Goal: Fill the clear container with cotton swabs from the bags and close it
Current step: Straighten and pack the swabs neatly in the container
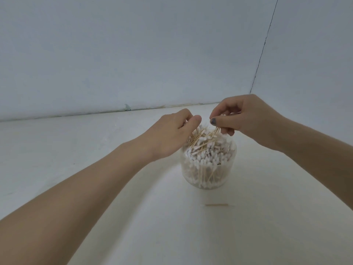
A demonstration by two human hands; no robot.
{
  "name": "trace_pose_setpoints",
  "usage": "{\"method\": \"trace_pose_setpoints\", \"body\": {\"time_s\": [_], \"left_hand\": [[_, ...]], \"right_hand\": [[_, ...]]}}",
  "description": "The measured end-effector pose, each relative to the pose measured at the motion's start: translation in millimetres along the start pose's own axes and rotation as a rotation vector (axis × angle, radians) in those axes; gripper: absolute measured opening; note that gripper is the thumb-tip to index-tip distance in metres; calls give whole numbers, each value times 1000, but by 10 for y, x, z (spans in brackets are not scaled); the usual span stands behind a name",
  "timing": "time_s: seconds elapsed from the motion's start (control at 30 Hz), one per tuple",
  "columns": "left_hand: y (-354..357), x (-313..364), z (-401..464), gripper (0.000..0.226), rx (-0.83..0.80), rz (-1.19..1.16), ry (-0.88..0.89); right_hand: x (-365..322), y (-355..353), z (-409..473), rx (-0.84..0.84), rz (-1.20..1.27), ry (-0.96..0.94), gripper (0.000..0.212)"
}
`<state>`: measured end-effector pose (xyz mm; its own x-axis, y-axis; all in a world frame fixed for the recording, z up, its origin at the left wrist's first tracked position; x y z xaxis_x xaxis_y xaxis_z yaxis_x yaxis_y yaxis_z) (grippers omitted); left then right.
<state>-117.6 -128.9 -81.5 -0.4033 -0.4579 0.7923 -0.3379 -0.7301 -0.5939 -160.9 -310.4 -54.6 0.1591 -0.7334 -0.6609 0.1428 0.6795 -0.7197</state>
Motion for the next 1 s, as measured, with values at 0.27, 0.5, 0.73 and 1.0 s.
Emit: {"method": "trace_pose_setpoints", "body": {"time_s": [0.27,0.5,0.73,1.0], "left_hand": [[18,176,-256,49,43,171,158],[118,269,-158,58,-18,405,289],[197,251,-75,35,38,434,455],[264,321,73,20,-12,237,463]], "right_hand": [[73,-94,-25,134,176,72,2],[-40,-131,-53,98,262,48,4],[-55,-172,-50,67,352,88,4],[-2,-156,-56,346,238,135,19]]}}
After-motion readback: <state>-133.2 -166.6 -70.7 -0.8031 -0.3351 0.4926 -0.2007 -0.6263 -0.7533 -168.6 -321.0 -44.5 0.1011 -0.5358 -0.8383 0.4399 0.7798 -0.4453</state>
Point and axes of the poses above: each hand's wrist, its own z-axis towards the middle knuckle, its own y-axis out of the palm, x = y × z, the point moved 4 cm from there along z, towards the middle knuckle, and after that the axes turned 13 degrees about -z, right-handed, at the moved point
